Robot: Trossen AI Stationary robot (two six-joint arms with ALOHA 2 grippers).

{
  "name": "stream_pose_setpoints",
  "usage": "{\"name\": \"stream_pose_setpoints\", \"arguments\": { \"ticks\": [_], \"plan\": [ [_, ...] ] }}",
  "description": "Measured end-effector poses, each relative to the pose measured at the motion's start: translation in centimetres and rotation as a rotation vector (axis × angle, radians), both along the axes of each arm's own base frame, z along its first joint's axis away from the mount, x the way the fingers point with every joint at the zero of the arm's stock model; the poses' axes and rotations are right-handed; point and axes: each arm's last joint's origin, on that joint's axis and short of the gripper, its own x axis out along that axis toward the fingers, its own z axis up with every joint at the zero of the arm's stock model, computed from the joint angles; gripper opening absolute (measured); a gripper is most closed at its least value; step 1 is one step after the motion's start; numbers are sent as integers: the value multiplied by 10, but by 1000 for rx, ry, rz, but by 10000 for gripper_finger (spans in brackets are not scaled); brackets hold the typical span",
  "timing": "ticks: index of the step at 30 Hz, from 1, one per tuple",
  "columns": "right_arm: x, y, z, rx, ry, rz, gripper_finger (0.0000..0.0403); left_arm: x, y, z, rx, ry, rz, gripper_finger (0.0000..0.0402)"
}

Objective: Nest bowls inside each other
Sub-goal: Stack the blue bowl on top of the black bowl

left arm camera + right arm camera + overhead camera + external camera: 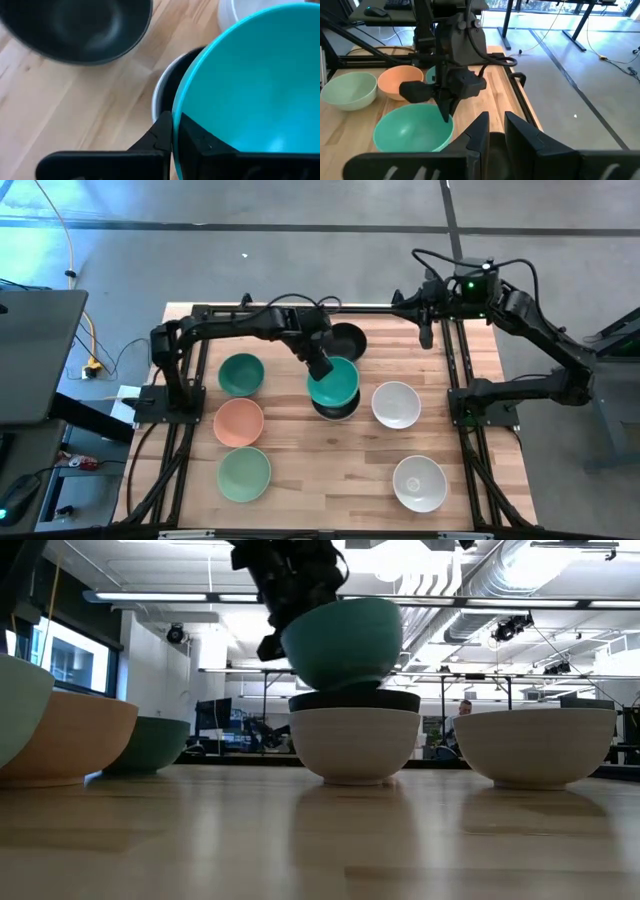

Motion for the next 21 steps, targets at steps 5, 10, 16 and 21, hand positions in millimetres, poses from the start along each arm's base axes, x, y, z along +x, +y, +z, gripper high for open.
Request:
{"name": "stream_pose_setpoints", "arguments": {
  "ticks": [5, 10, 16, 21],
  "plan": [
    [-1, 0, -2, 11, 17, -1, 53, 21, -8, -5, -2, 2, -35, 3],
    [-2, 1, -4, 44, 34, -7, 53, 39, -13, -12, -11, 62, -85, 3],
    [-4, 4, -9, 112, 74, 15, 53, 45, -12, -20, 15, 141, -104, 3],
    [-5, 5, -11, 129, 90, 27, 53, 42, -10, -21, 40, 179, -95, 3]
  ]
}}
